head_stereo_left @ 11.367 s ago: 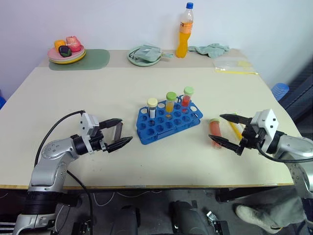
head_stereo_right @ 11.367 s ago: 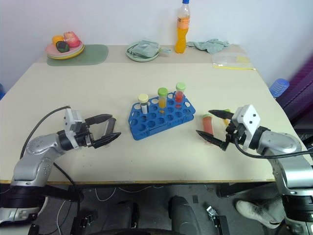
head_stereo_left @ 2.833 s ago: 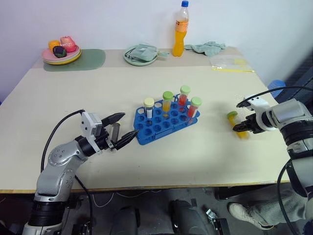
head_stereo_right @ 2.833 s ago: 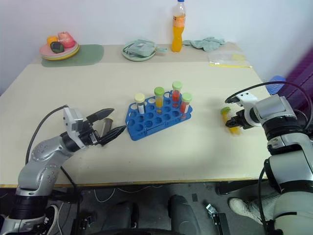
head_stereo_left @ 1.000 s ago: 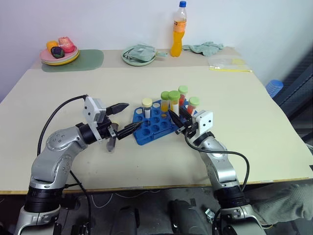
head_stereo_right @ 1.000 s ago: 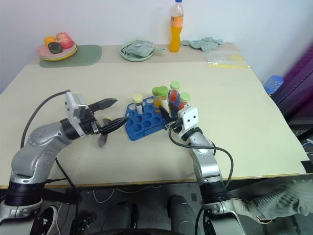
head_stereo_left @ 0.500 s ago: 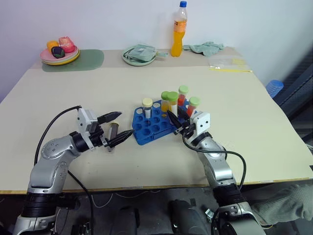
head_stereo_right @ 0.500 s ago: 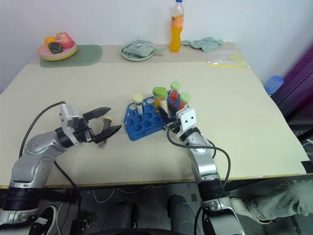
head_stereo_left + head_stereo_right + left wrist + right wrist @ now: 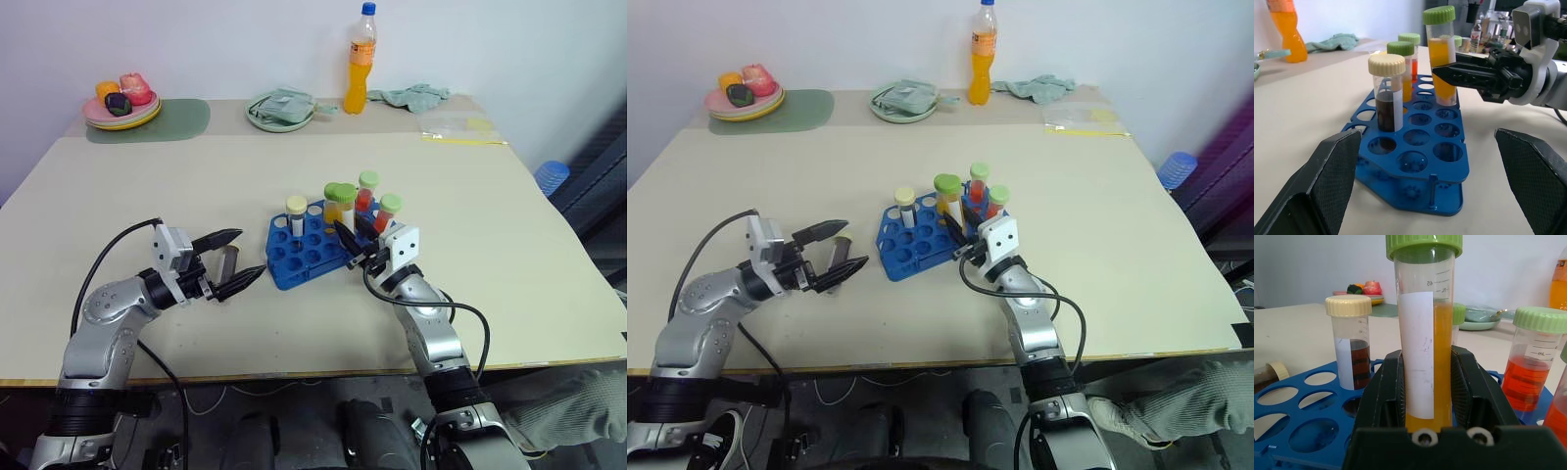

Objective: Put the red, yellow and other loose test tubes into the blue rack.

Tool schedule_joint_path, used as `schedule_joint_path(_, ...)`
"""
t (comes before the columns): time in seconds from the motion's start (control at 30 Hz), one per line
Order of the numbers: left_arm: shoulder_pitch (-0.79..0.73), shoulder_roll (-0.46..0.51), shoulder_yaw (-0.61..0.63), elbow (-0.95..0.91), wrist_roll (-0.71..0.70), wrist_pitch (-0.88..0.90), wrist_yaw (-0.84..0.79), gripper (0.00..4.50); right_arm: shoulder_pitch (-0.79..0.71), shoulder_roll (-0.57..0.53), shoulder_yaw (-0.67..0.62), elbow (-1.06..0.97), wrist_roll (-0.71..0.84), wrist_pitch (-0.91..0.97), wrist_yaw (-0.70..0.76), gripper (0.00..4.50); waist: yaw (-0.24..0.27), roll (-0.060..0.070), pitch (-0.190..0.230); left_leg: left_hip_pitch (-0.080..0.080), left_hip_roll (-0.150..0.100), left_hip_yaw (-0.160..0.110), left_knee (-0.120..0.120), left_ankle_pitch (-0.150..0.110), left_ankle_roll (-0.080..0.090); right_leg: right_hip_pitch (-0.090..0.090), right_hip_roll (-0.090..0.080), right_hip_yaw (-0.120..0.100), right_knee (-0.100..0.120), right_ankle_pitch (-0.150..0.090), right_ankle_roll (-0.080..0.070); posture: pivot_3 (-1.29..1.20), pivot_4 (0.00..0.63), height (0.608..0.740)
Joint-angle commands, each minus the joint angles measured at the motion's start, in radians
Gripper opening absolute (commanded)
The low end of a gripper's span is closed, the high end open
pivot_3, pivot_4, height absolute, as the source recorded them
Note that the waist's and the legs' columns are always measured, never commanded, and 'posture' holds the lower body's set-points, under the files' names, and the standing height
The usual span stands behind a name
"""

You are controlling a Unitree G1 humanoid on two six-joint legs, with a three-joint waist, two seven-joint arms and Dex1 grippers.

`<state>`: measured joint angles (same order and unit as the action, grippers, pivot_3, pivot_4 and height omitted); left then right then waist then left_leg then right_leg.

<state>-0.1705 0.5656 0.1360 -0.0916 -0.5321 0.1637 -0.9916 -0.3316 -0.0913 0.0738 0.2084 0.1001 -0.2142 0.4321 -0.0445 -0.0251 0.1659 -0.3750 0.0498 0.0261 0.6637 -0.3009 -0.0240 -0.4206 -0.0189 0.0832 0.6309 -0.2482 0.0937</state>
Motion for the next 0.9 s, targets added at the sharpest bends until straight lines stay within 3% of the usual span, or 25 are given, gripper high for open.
schedule_joint_path(0.03, -0.017, 0.008, 0.004, -0.071, -0.011, 0.03, 0.027, 4.5, -0.021, 0.003, 0.002, 0.006, -0.001, -0.018, -0.005, 0.78, 0.0, 0.0, 0.0, 0.0, 0.0, 0.0, 0.0, 0.0, 0.0, 0.0, 0.0, 0.0, 0.0, 0.0, 0.0, 0.0, 0.15, 0.74)
schedule_joint_path(0.1, -0.024, 0.01, 0.003, -0.099, -0.015, 0.058, 0.044, 4.5, -0.023, 0.005, -0.001, 0.006, 0.029, -0.011, 0.022, 0.78, 0.0, 0.0, 0.0, 0.0, 0.0, 0.0, 0.0, 0.0, 0.0, 0.0, 0.0, 0.0, 0.0, 0.0, 0.0, 0.0, 0.15, 0.74)
schedule_joint_path(0.3, -0.059, 0.004, -0.01, -0.182, -0.024, 0.149, 0.11, 4.5, -0.011, -0.001, -0.008, -0.015, 0.059, -0.005, 0.047, 3.81, 0.0, 0.0, 0.0, 0.0, 0.0, 0.0, 0.0, 0.0, 0.0, 0.0, 0.0, 0.0, 0.0, 0.0, 0.0, 0.0, 0.15, 0.74)
schedule_joint_path(0.37, -0.067, 0.0, -0.018, -0.204, -0.023, 0.172, 0.127, 4.5, -0.005, -0.007, -0.008, -0.03, 0.06, 0.0, 0.049, 4.47, 0.0, 0.0, 0.0, 0.0, 0.0, 0.0, 0.0, 0.0, 0.0, 0.0, 0.0, 0.0, 0.0, 0.0, 0.0, 0.0, 0.15, 0.74)
schedule_joint_path(0.53, -0.086, -0.001, -0.025, -0.241, -0.033, 0.221, 0.161, 4.5, 0.041, -0.061, -0.003, -0.154, 0.108, 0.112, 0.104, 4.47, 0.001, 0.0, 0.0, 0.0, 0.0, 0.0, 0.0, 0.0, 0.0, 0.0, 0.0, 0.0, 0.0, 0.0, 0.0, 0.0, 0.15, 0.74)
schedule_joint_path(0.9, -0.032, 0.113, 0.029, -0.322, -0.077, 0.373, 0.201, 4.5, 0.247, -0.42, -0.128, -0.514, 0.245, 0.387, 0.291, 4.47, 0.0, 0.0, 0.0, 0.0, 0.0, 0.0, 0.0, 0.0, 0.0, 0.0, 0.0, 0.0, -0.001, 0.0, 0.0, 0.0, 0.15, 0.74)
